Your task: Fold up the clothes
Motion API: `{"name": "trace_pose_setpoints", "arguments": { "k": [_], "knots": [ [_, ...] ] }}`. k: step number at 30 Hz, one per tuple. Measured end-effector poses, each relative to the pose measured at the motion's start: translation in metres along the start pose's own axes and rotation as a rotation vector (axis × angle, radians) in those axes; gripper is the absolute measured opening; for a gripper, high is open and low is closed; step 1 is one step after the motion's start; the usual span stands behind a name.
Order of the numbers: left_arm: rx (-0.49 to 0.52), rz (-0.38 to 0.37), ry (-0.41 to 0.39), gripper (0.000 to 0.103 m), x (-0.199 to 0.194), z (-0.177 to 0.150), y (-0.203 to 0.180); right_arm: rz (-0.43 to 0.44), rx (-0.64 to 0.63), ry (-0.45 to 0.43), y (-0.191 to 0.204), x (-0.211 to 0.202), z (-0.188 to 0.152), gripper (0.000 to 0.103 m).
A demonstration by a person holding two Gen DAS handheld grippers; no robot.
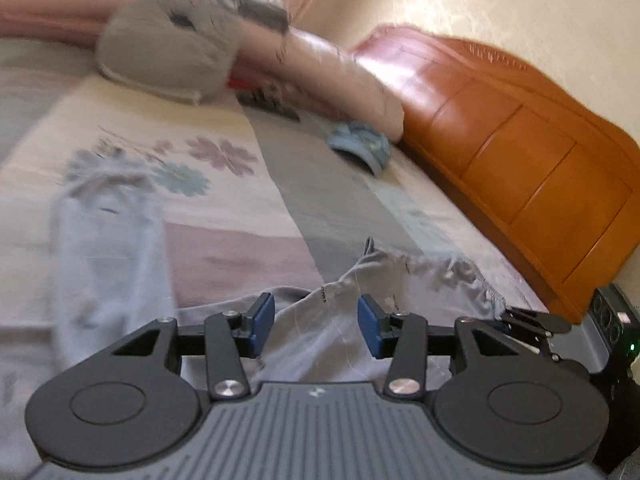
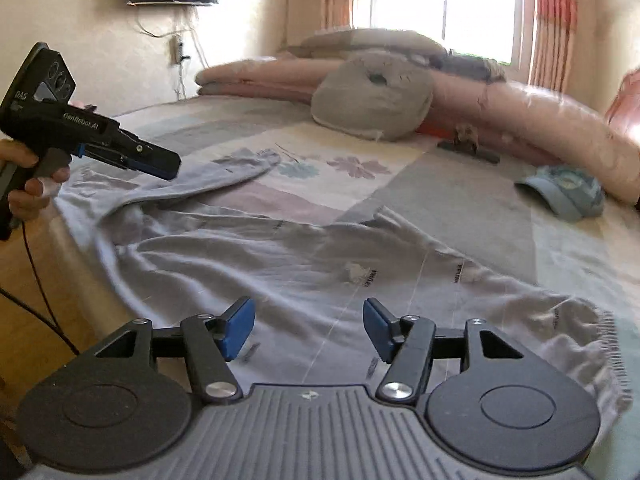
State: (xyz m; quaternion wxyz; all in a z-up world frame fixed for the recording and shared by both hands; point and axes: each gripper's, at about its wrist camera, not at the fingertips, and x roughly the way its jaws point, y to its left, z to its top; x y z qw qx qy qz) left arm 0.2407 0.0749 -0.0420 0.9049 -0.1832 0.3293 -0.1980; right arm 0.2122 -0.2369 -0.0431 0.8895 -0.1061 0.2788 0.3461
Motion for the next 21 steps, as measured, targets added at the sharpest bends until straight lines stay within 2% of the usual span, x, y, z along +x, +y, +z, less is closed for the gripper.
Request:
{"name": "trace_pose_setpoints", "arguments": {
  "k": [4,8,11,15,21],
  "knots": [
    [-0.015,-0.008,0.121,0.045,0.043,0.009,0.009,0.019,0.087,0.043,-0.020,0.024,0.009,0.065],
    [-0.050,-0.049,0.224,0.047,0.060,0.012,0.015,0.049,0.201,0.084,-0.038,0.038,0.015,0.065],
    [-0.042,-0.098,0.286,0.049,0.065,0.022,0.013,0.069,0.259,0.118,-0.047,0.046,0.018,0.068],
    [-0.047,-0.175,0.379,0.049,0.095,0.032,0.007,0.083,0.303,0.164,-0.052,0.054,0.017,0.068],
    [-0.048,-0.294,0.513,0.050,0.140,0.047,-0.004,0.063,0.344,0.178,-0.051,0.055,0.021,0.069]
  ]
}}
